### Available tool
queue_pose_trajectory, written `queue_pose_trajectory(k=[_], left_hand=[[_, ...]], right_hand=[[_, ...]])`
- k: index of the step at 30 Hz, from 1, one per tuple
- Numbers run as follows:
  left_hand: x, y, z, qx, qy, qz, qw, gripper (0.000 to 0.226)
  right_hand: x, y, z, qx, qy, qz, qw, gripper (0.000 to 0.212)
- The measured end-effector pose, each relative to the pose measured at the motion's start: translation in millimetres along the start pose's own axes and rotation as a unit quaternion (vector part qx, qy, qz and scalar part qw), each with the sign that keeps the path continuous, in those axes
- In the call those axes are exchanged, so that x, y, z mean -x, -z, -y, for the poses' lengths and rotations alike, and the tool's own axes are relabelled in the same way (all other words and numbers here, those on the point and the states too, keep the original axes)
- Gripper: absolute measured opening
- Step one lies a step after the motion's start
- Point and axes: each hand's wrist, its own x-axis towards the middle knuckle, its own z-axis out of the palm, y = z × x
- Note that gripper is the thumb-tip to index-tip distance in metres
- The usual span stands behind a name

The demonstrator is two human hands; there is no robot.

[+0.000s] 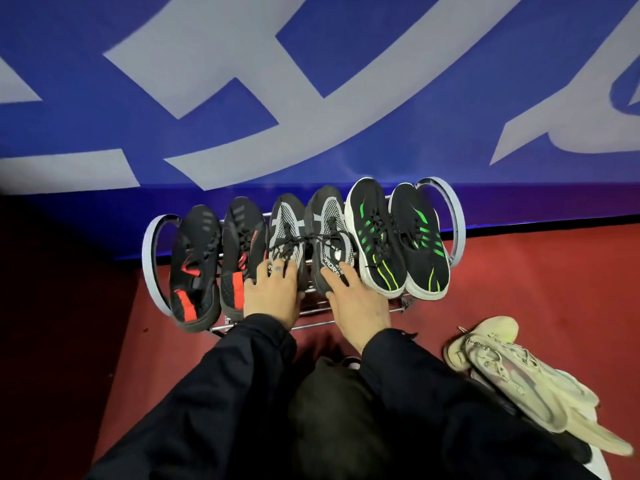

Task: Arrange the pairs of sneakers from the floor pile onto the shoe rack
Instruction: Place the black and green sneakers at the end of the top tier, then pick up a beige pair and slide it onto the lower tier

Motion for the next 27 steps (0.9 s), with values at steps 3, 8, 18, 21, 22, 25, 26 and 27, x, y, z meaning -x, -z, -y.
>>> queue_pose_trajectory(k=[3, 8, 18, 21, 22, 25, 26, 27], left_hand=[[0.4, -0.2, -5.6, 0.001, 0.014, 0.000, 1.000, 0.073], [10.1, 14.9, -21.0, 0.032, -0.052, -0.078, 0.995, 0.056], [46.4, 47.4, -163.6, 0.266, -0.278, 0.039, 0.922, 0.038], [67.1, 22.0, -216.5, 0.267, -0.321, 0.075, 0.906, 0.040], [71.9, 11.6, -232.2, 0.272, -0.332, 0.084, 0.899, 0.036], [76.7, -12.5, -272.4, 0.290, -0.323, 0.124, 0.892, 0.030], [75.5, -20.9, -283.6, 0.299, -0.306, 0.138, 0.893, 0.031], [73.9, -29.3, -292.8, 0.306, -0.285, 0.150, 0.896, 0.031]], right_hand=[[1.7, -1.7, 0.8, 0.013, -0.002, -0.005, 1.000, 0.053], [13.3, 16.0, -2.4, -0.122, -0.012, 0.026, 0.992, 0.057], [116.2, 58.8, -98.6, -0.292, -0.230, -0.106, 0.922, 0.025], [172.4, 41.5, -145.2, -0.317, -0.277, -0.105, 0.901, 0.020], [192.4, 32.9, -161.7, -0.329, -0.299, -0.111, 0.889, 0.019], [239.6, 8.1, -206.9, -0.344, -0.387, -0.120, 0.847, 0.018], [249.1, -1.3, -221.6, -0.346, -0.420, -0.117, 0.831, 0.019], [255.4, -10.4, -236.3, -0.350, -0.453, -0.114, 0.812, 0.019]])
